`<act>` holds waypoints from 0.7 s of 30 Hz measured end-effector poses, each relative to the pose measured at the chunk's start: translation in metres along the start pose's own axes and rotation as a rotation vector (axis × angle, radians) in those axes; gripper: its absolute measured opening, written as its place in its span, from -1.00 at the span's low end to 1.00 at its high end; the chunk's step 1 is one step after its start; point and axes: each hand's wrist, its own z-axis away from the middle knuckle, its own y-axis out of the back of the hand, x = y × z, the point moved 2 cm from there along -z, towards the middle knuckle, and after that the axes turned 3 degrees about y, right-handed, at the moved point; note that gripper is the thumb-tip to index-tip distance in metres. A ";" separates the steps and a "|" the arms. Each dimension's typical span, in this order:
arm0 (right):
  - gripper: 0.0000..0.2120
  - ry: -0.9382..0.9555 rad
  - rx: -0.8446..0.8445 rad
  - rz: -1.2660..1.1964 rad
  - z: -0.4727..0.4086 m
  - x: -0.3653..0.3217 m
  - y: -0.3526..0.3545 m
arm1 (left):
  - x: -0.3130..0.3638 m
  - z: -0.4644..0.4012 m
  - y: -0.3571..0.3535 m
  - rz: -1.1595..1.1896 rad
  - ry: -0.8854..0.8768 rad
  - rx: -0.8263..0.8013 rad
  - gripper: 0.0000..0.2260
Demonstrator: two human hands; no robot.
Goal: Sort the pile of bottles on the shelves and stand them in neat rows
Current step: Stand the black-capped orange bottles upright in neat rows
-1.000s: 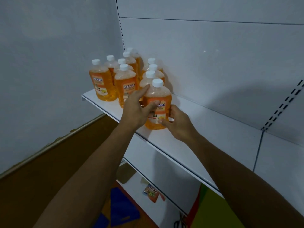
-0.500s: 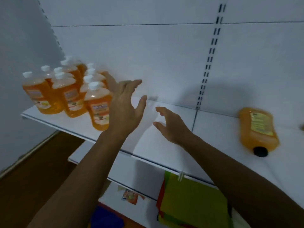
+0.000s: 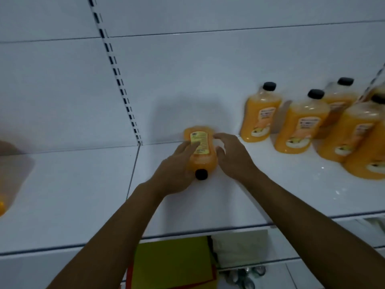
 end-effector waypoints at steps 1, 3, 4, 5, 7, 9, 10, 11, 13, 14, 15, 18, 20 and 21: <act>-0.62 -0.049 -0.078 0.006 0.002 0.007 0.001 | 0.003 -0.003 -0.004 -0.047 0.009 -0.035 -0.32; -0.65 -0.091 -0.139 -0.058 0.004 0.012 0.002 | 0.006 -0.006 -0.009 0.012 -0.020 -0.049 -0.27; -0.67 -0.109 -0.134 -0.122 0.004 0.011 0.003 | 0.007 -0.006 -0.011 0.068 -0.046 -0.027 -0.25; -0.68 -0.128 -0.124 -0.188 0.004 0.010 0.005 | 0.008 -0.005 -0.014 0.099 -0.065 0.000 -0.24; -0.68 -0.149 -0.105 -0.268 0.004 0.010 0.010 | 0.014 -0.005 -0.020 0.090 -0.081 0.080 -0.24; -0.64 -0.200 -0.091 -0.362 0.007 0.013 0.019 | 0.023 -0.007 -0.023 0.050 -0.077 0.183 -0.27; -0.62 -0.240 -0.077 -0.441 0.009 0.015 0.025 | 0.028 -0.009 -0.021 0.054 -0.080 0.225 -0.29; -0.60 -0.275 -0.059 -0.528 0.010 0.018 0.034 | 0.035 -0.011 -0.019 0.076 -0.097 0.262 -0.33; -0.57 -0.301 -0.032 -0.698 0.012 0.022 0.055 | 0.052 -0.014 -0.013 0.163 -0.131 0.311 -0.41; -0.57 -0.283 -0.020 -0.747 0.013 0.025 0.066 | 0.062 -0.017 -0.008 0.211 -0.142 0.332 -0.47; -0.58 -0.246 -0.009 -0.754 0.015 0.028 0.078 | 0.073 -0.020 -0.003 0.251 -0.142 0.346 -0.52; -0.57 -0.090 0.045 -0.603 0.025 0.040 0.102 | 0.106 -0.032 0.005 0.263 -0.120 0.346 -0.65; -0.52 -0.031 0.042 -0.506 0.035 0.052 0.111 | 0.125 -0.043 0.001 0.266 -0.150 0.325 -0.70; -0.51 -0.028 0.031 -0.472 0.040 0.059 0.113 | 0.134 -0.048 -0.002 0.291 -0.168 0.307 -0.69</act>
